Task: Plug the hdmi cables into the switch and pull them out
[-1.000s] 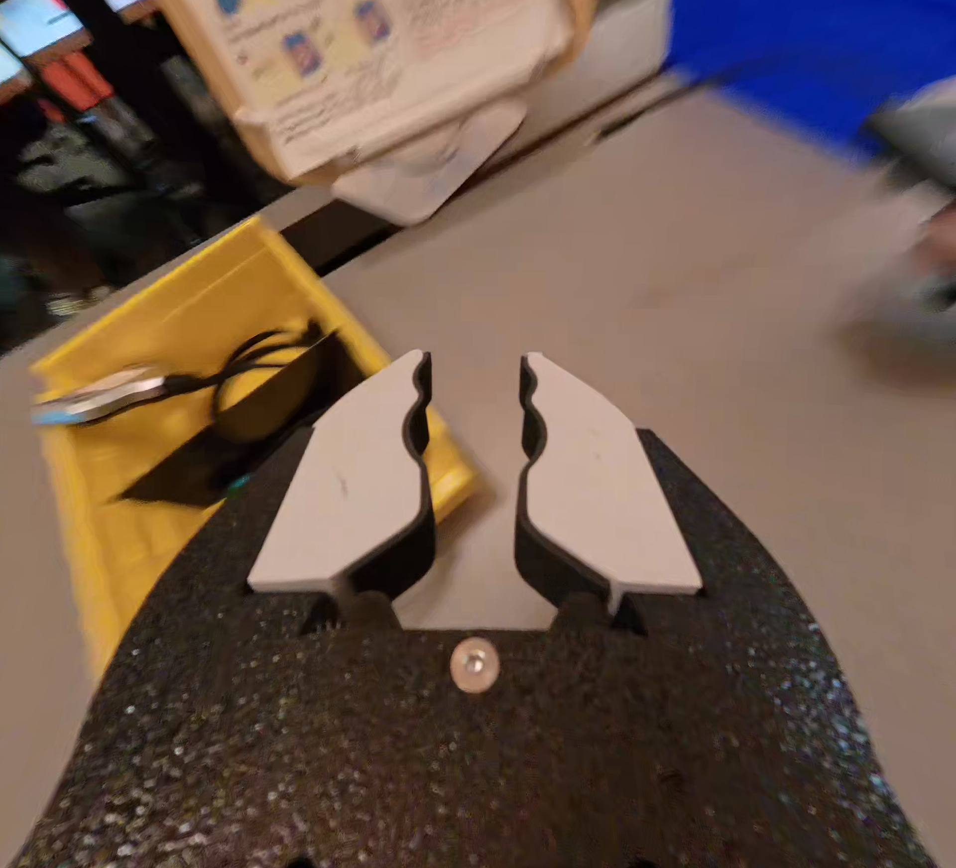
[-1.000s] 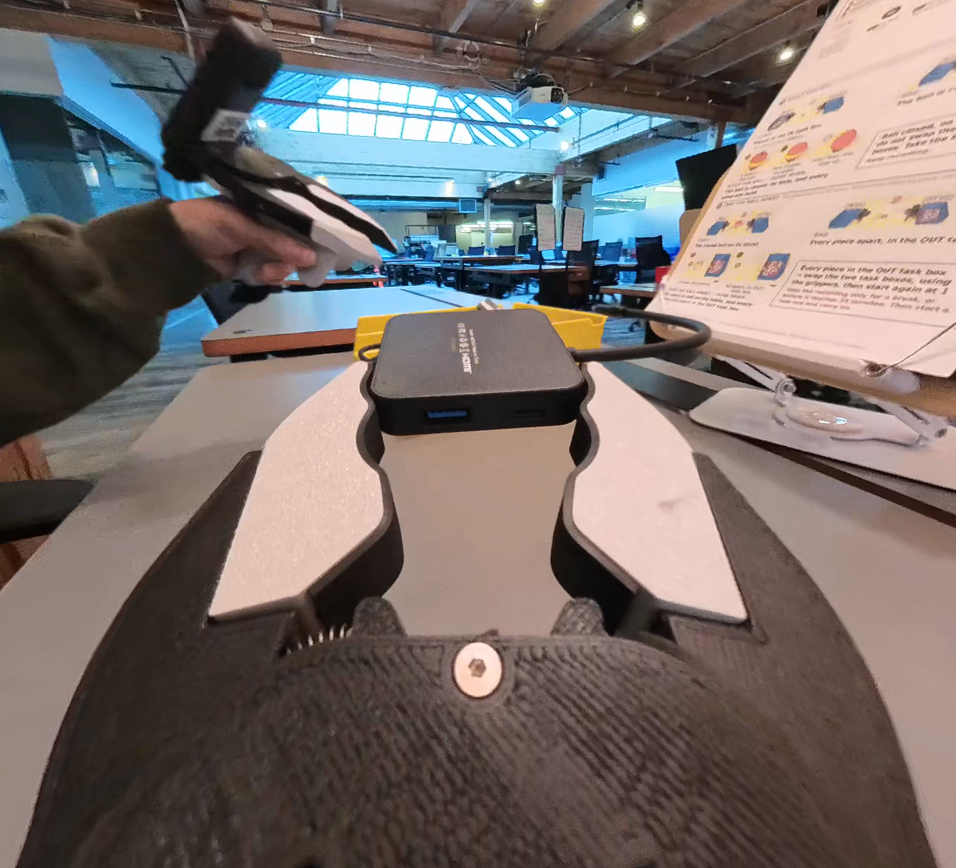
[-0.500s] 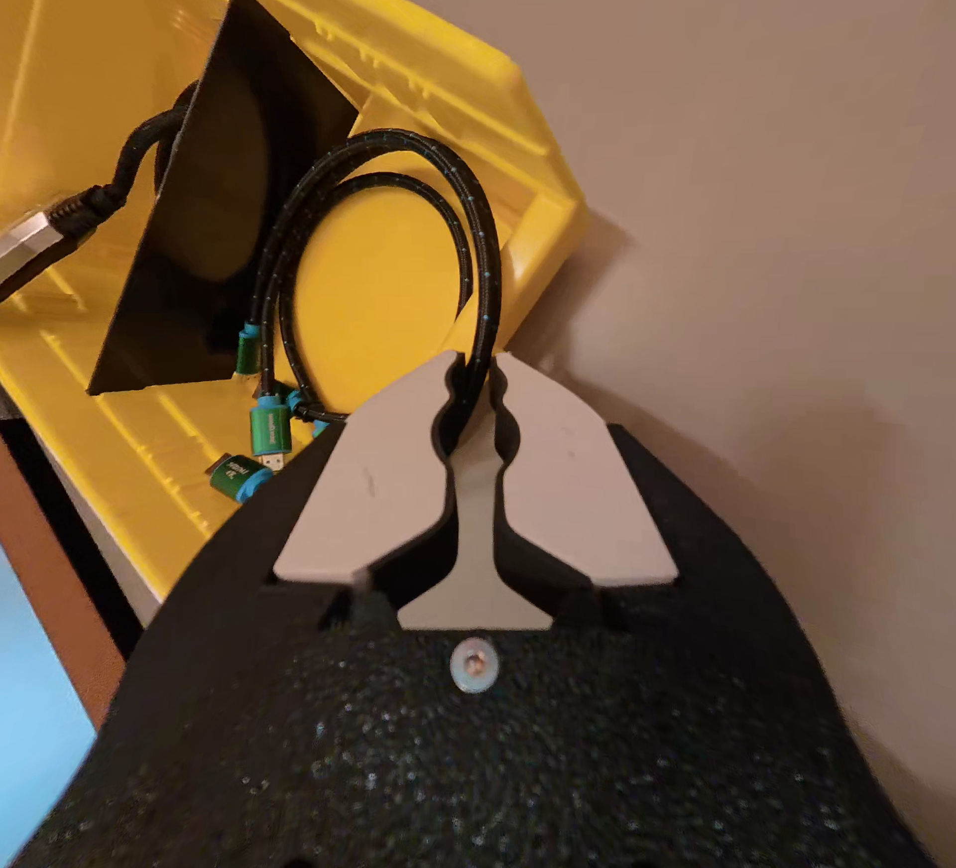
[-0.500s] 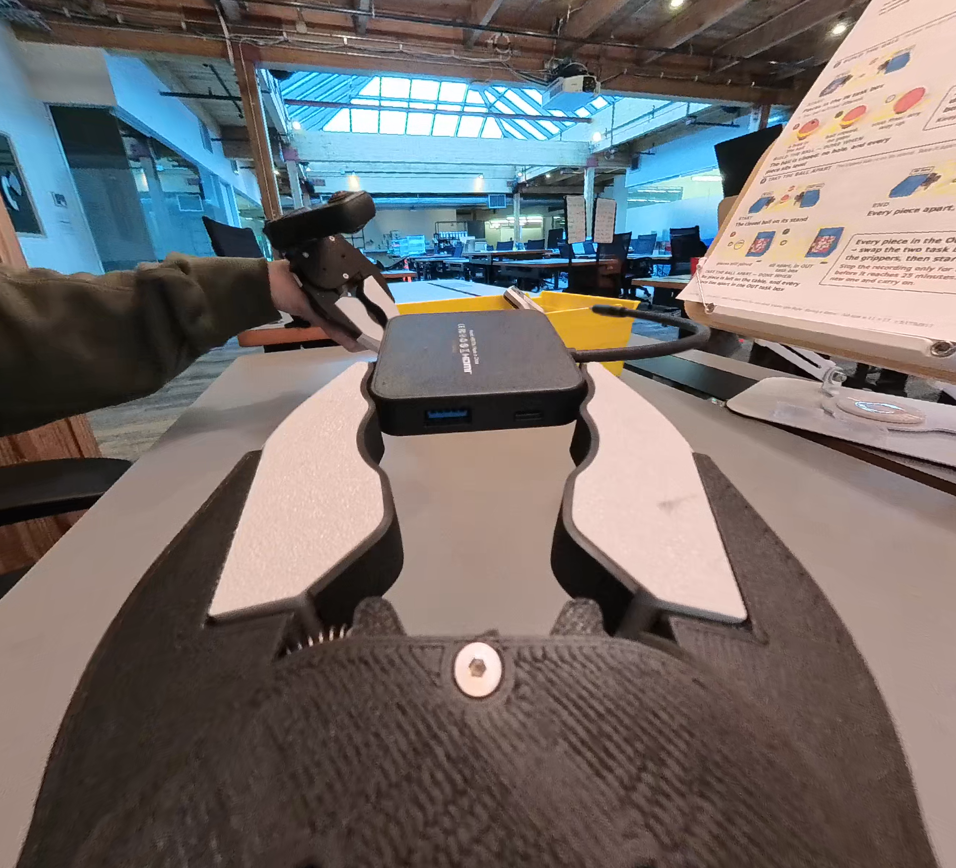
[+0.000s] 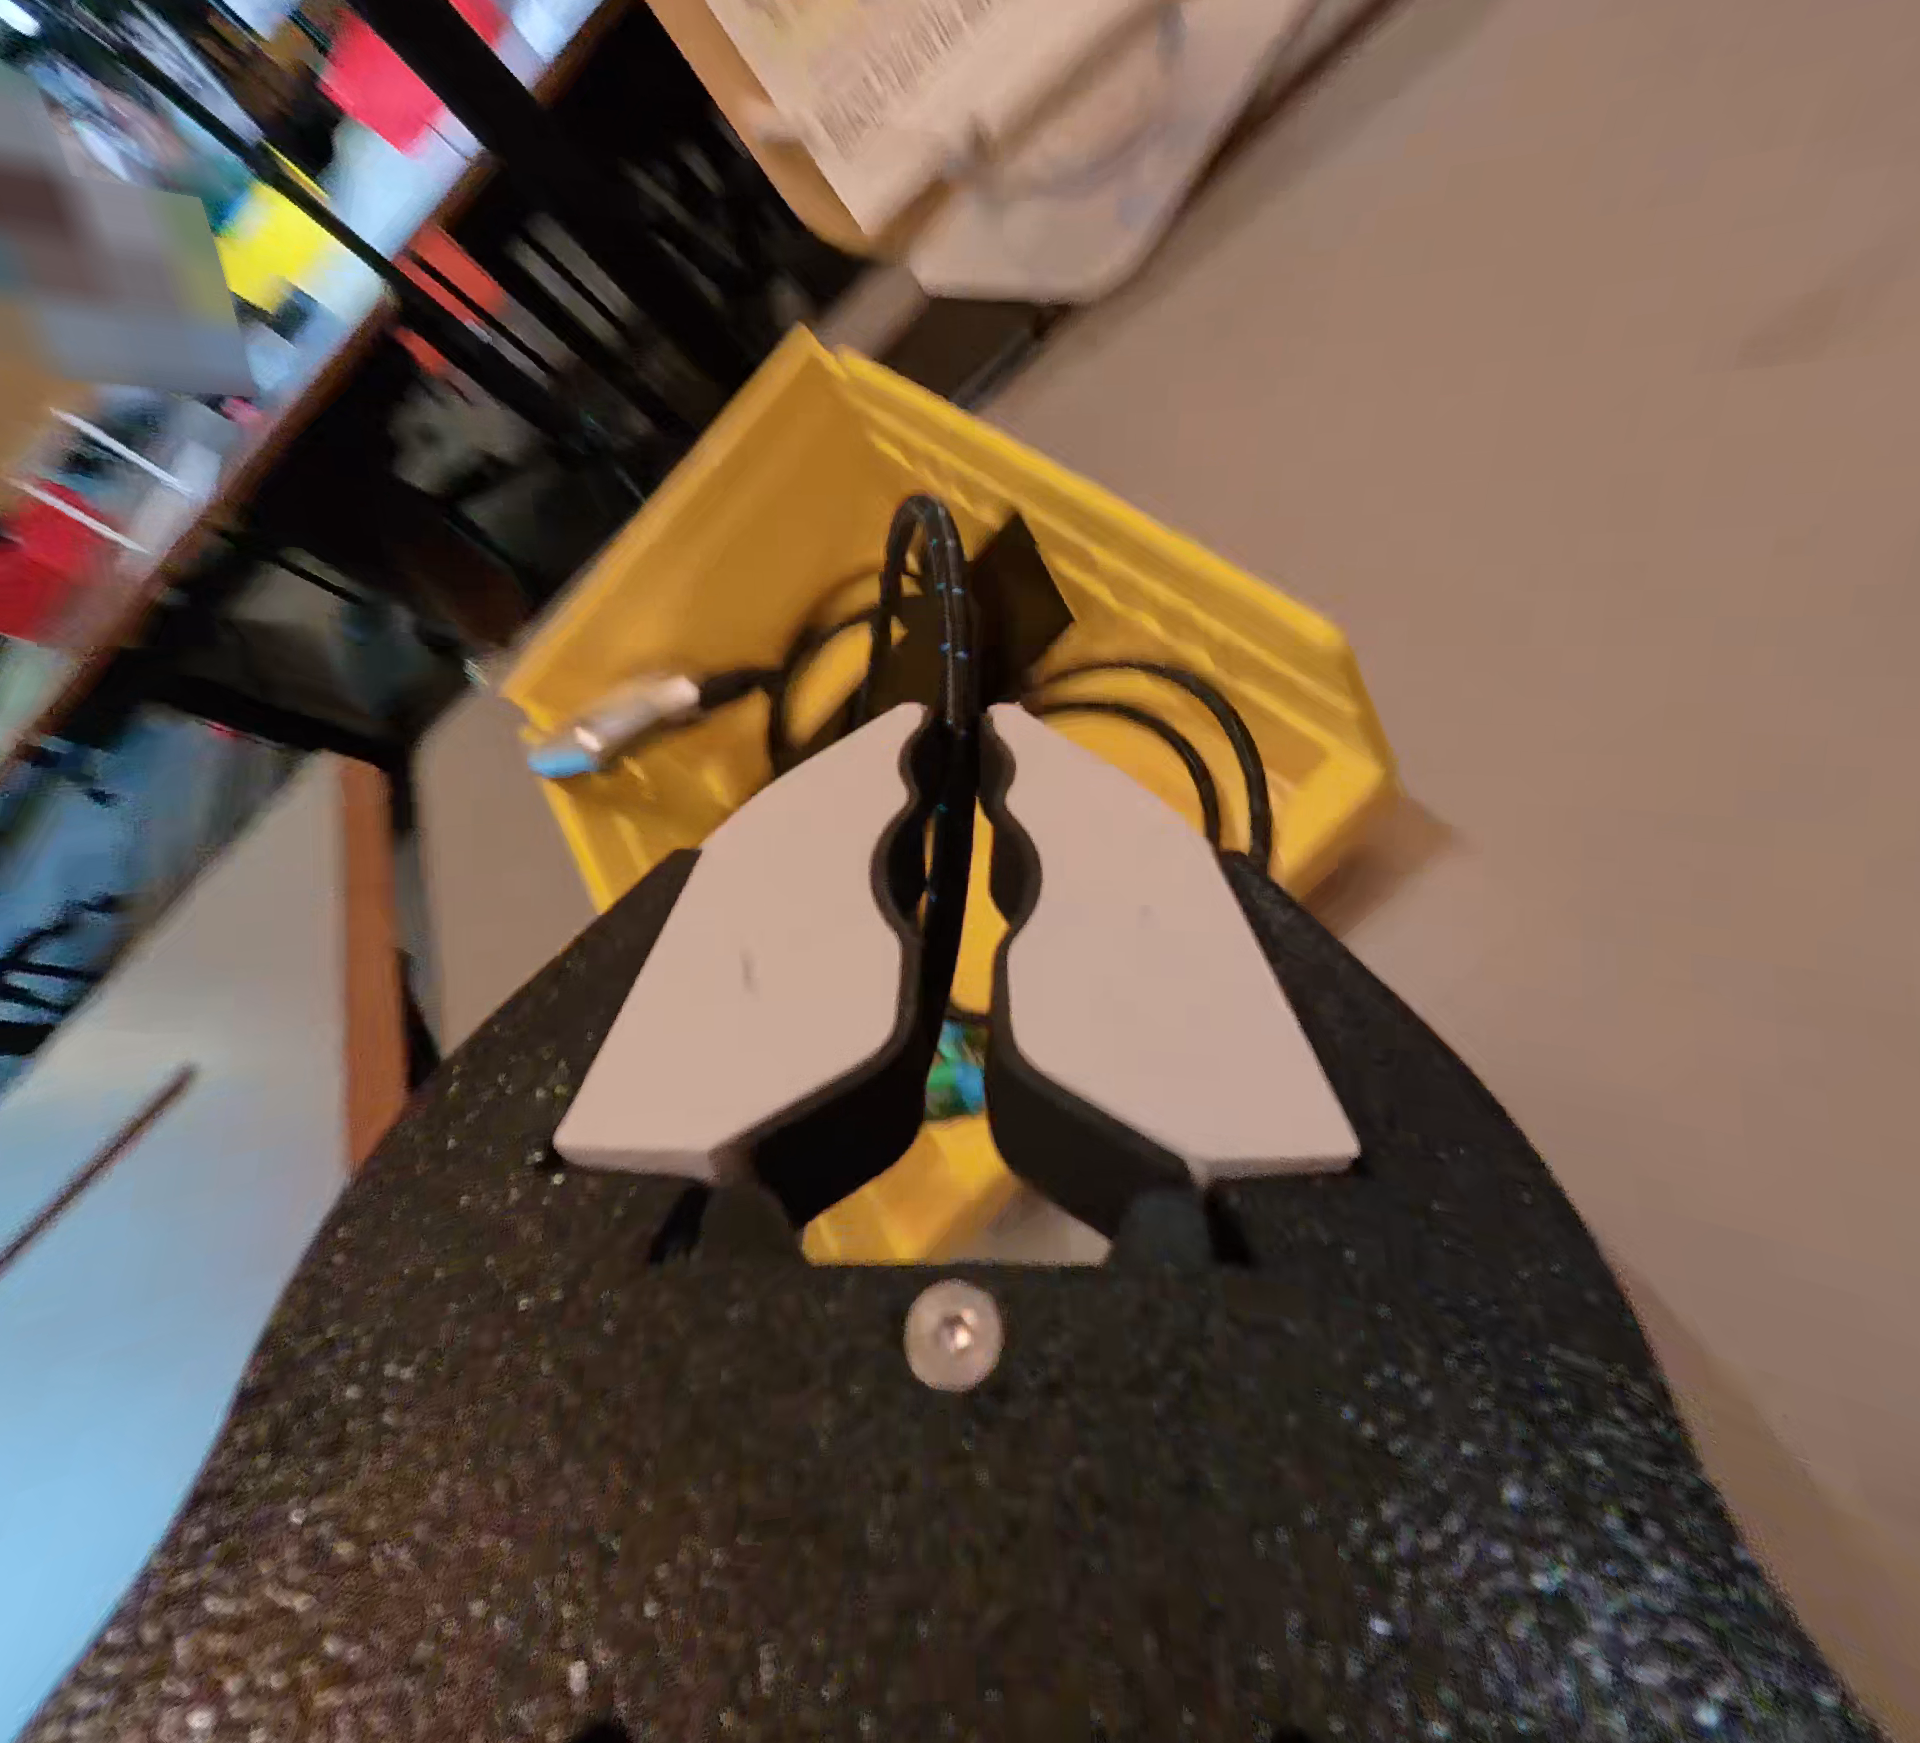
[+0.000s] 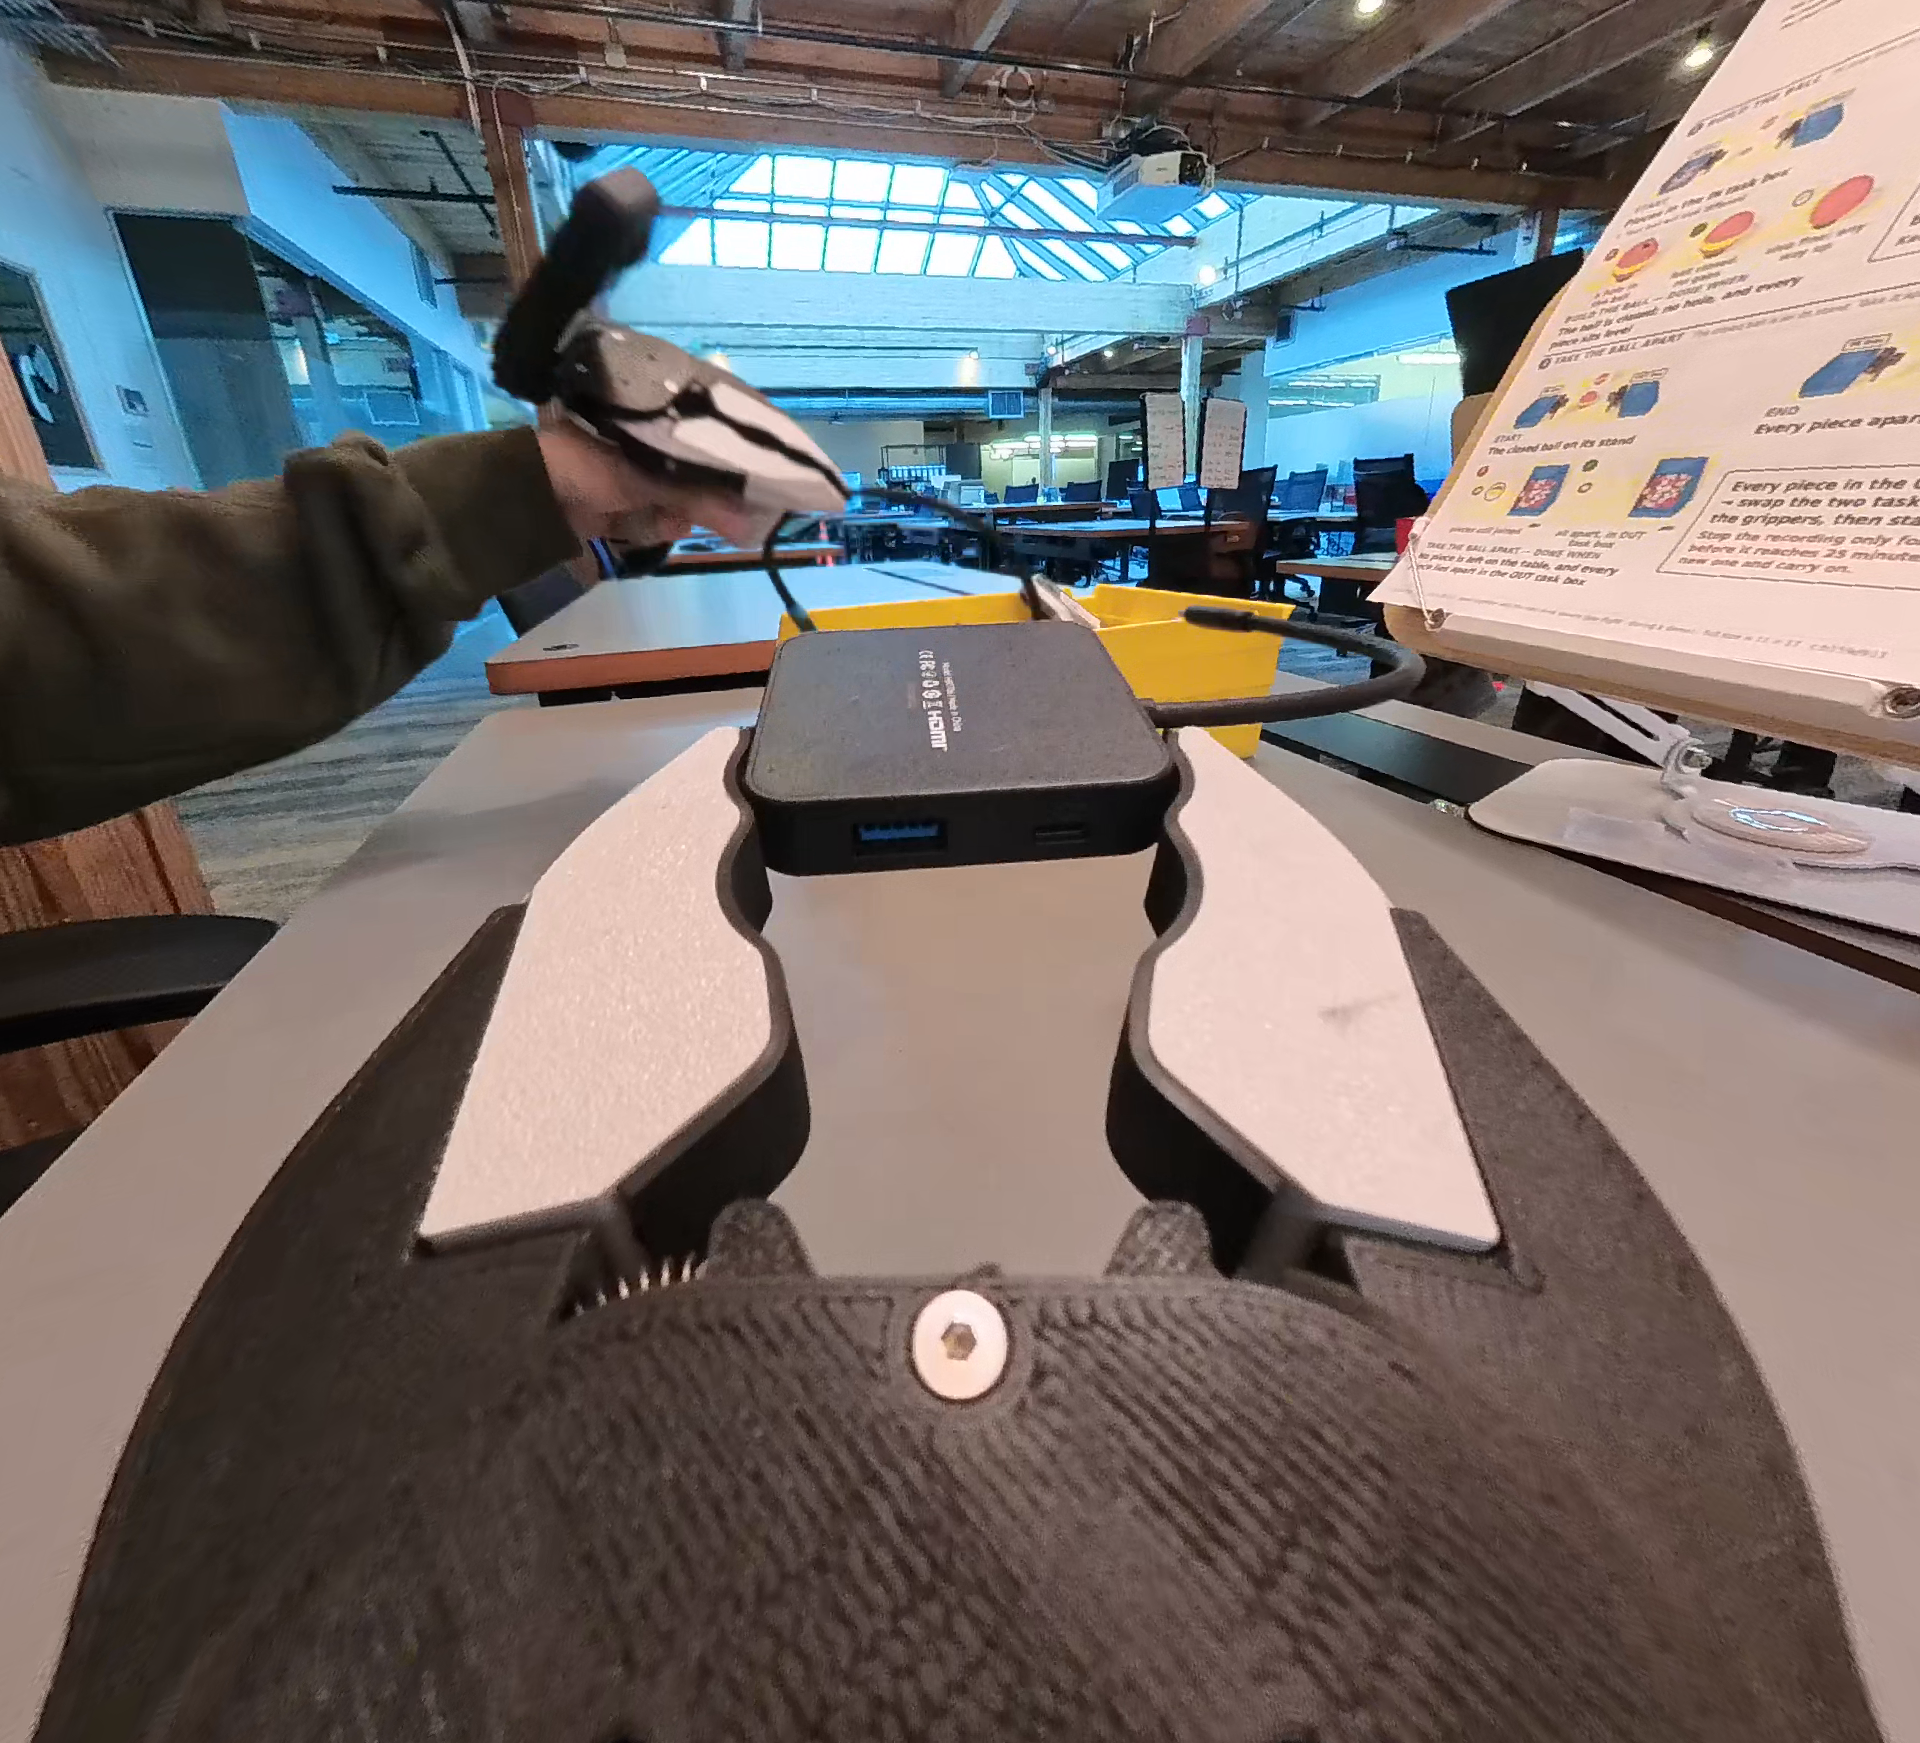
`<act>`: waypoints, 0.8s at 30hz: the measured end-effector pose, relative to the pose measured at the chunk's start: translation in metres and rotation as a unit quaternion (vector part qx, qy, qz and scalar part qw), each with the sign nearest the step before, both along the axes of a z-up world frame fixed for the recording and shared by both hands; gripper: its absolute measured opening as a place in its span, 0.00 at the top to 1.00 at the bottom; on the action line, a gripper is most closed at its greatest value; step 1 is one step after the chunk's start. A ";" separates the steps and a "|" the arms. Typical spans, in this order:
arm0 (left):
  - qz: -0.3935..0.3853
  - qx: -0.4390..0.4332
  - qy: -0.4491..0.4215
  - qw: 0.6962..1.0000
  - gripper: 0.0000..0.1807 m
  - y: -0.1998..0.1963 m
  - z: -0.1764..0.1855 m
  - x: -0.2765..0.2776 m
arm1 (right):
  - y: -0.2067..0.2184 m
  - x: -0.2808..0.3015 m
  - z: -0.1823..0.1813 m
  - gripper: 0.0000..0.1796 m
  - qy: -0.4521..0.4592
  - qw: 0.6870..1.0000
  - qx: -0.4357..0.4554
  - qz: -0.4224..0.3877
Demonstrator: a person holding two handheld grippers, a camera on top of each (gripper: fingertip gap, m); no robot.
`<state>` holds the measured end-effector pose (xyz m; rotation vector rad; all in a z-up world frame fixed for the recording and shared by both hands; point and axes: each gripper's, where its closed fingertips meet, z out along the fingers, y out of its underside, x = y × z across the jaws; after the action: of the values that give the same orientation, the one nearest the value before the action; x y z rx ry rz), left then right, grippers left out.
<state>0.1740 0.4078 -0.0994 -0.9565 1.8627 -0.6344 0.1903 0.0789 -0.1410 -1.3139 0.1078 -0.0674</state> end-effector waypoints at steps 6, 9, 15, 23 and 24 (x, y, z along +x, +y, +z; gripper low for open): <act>-0.118 0.028 -0.183 0.976 0.97 -0.066 0.093 -0.022 | -0.012 0.011 0.004 0.60 0.018 0.999 0.021 -0.022; -0.269 0.055 -0.167 0.947 0.96 -0.143 0.073 -0.054 | -0.037 0.023 0.018 0.60 0.029 0.996 0.062 -0.051; -0.453 0.065 -0.045 0.888 0.97 -0.247 -0.049 -0.126 | -0.077 0.023 0.024 0.60 0.020 0.993 0.076 -0.087; -0.408 0.028 0.083 0.909 0.96 -0.221 -0.132 -0.141 | -0.069 0.005 0.014 0.60 0.025 0.995 0.066 -0.076; -0.399 0.017 0.094 0.912 0.95 -0.216 -0.136 -0.141 | -0.067 0.004 0.014 0.60 0.025 0.995 0.067 -0.074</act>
<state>0.0327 0.1921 -0.2354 -0.1873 2.4271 -1.0027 0.1946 0.0122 -0.1272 -1.1733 0.2484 -0.1498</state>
